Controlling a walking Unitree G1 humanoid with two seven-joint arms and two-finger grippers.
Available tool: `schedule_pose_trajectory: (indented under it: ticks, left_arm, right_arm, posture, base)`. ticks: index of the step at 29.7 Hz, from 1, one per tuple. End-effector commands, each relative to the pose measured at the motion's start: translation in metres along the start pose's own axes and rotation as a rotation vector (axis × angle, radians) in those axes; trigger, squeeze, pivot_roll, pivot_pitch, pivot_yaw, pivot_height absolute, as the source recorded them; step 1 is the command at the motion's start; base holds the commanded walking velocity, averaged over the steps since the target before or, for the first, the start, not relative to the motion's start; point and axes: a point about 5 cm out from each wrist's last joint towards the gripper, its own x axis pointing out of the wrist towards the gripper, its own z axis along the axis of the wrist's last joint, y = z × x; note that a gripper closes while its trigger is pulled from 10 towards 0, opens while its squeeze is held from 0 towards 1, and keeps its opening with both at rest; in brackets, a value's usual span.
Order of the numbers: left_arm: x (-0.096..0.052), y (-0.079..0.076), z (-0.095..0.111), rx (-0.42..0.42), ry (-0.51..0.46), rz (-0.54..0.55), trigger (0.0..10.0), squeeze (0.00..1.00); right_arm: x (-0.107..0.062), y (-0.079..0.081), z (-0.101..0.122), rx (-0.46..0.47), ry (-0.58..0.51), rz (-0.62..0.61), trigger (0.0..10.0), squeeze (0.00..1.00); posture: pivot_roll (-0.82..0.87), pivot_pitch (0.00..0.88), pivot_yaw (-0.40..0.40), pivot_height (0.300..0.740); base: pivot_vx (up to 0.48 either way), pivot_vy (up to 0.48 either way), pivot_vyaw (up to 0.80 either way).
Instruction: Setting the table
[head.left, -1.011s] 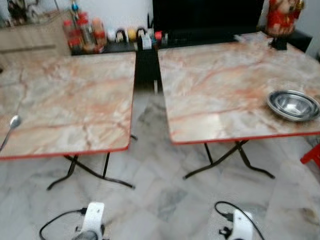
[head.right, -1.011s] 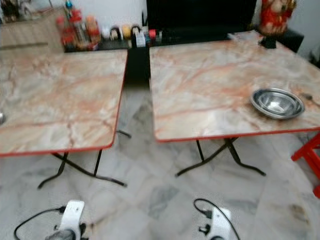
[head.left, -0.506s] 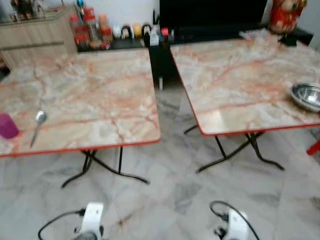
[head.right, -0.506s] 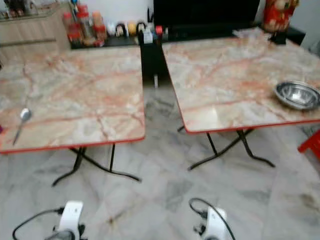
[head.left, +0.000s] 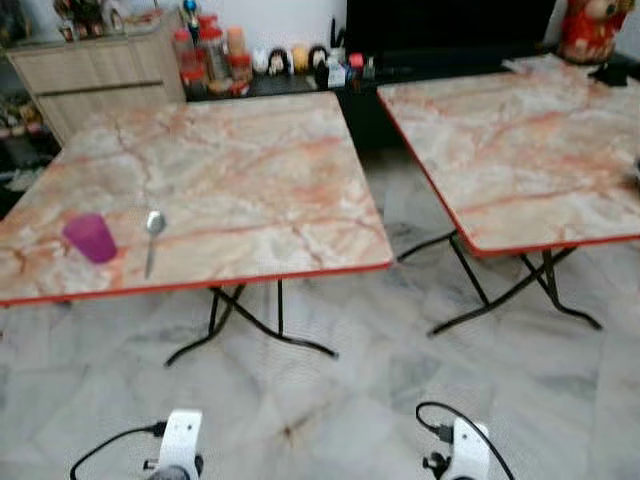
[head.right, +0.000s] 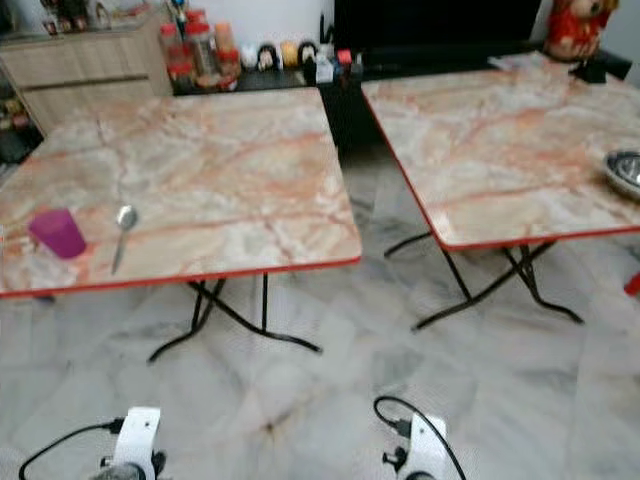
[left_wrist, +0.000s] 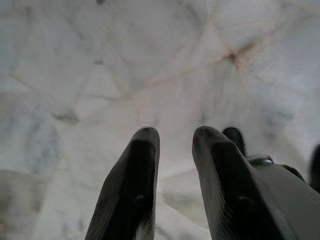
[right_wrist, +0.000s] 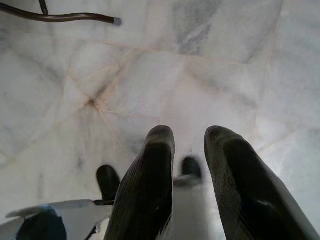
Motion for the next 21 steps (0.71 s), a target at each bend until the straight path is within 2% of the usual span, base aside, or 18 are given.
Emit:
schedule_pose_trajectory:
  ticks: [1, 21]
  left_arm:
    - [0.0002, -0.0013, 0.0003, -0.002, 0.002, 0.0, 10.0, 0.0]
    - [0.0004, -0.0006, 0.0023, -0.009, -0.005, 0.004, 10.0, 0.0]
  right_arm:
    - [-0.0008, -0.003, -0.0034, -0.002, 0.008, -0.009, 10.0, 0.0]
    - [-0.0005, -0.0016, -0.0023, -0.004, 0.008, -0.006, 10.0, 0.0]
  posture:
    - [-0.06, 0.0, 0.062, 0.74]
    - [-0.06, 0.0, 0.06, 0.74]
  base:
    - [0.0, 0.379, 0.0]
    - [0.0, 0.379, 0.0]
